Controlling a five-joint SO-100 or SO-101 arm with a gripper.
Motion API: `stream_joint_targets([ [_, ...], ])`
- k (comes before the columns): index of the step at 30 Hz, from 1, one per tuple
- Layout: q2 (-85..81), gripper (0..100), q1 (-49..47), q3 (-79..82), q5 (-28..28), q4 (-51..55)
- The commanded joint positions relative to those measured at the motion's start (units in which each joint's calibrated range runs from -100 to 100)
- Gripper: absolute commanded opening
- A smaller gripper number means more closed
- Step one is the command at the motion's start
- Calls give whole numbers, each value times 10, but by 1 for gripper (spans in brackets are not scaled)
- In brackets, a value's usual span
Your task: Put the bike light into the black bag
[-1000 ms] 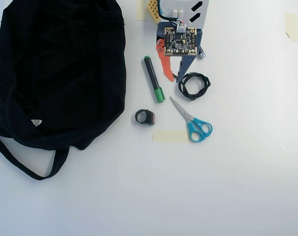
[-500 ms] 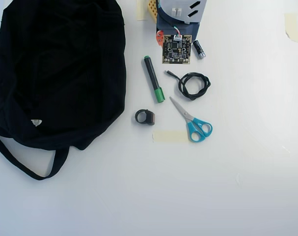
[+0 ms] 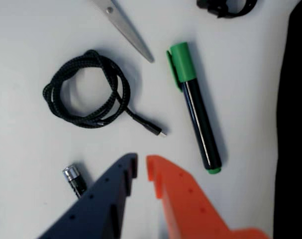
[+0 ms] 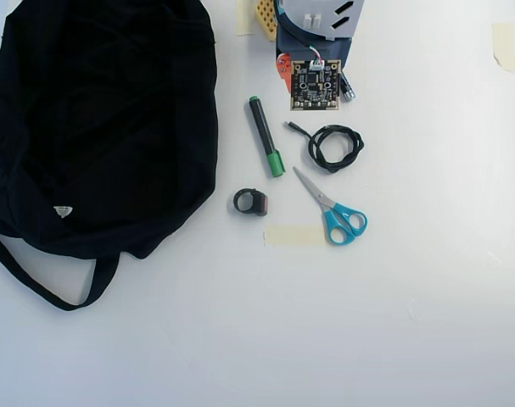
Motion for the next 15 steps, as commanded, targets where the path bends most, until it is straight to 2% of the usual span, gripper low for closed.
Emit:
stream_joint_targets([
  [1, -4, 2, 6, -13, 12, 13],
  [5, -2, 2, 9, 0, 24, 3],
  [15, 37, 3, 45, 1, 120, -23],
])
